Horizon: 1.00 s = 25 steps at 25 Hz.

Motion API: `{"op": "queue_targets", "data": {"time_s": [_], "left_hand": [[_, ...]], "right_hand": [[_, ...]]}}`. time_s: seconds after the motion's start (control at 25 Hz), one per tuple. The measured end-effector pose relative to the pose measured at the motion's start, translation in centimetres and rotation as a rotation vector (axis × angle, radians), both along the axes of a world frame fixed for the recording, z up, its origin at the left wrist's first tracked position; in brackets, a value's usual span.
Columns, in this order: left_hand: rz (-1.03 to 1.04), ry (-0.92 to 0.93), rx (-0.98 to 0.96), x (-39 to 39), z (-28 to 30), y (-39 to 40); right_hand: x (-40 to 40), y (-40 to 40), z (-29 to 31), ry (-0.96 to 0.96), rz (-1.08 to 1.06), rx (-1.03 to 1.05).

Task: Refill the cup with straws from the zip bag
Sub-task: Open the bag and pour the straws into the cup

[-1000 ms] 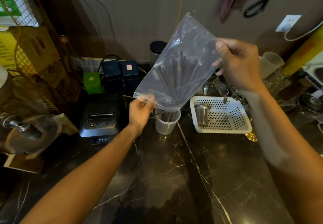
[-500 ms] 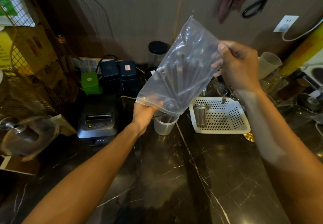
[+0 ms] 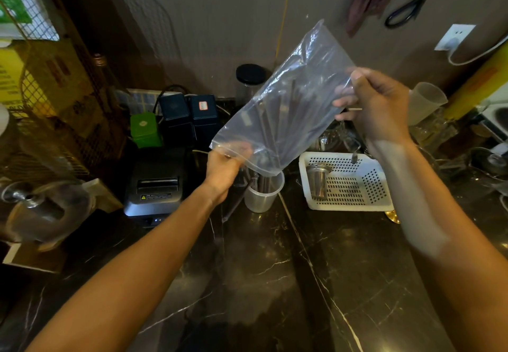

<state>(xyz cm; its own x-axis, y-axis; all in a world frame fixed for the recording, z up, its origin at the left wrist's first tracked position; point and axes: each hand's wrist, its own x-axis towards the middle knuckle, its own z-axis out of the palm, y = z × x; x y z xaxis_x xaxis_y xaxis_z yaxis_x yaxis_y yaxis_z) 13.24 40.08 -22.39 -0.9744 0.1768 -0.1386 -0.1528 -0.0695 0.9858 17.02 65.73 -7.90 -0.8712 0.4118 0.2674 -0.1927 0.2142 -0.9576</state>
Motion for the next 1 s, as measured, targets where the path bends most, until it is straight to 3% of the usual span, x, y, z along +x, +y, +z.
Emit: {"op": "queue_targets", "data": {"time_s": [0.28,0.52,0.84,1.0], "left_hand": [[-0.037,-0.007,0.028,-0.1,1.0,0.3],[-0.035,0.047,-0.047,-0.4,0.9,0.2],[0.023,-0.025,-0.055,0.1,-0.6,0.2],[0.058,0.045,-0.065,-0.5,0.1,0.1]], "right_hand": [[0.4,0.0,0.8,0.006,0.005,0.044],[0.8,-0.4,2.7,0.084,0.068,0.399],[-0.1,-1.8,3.2,0.111,0.071,0.478],[0.0,-1.5,3.1,0.118,0.058,0.453]]}}
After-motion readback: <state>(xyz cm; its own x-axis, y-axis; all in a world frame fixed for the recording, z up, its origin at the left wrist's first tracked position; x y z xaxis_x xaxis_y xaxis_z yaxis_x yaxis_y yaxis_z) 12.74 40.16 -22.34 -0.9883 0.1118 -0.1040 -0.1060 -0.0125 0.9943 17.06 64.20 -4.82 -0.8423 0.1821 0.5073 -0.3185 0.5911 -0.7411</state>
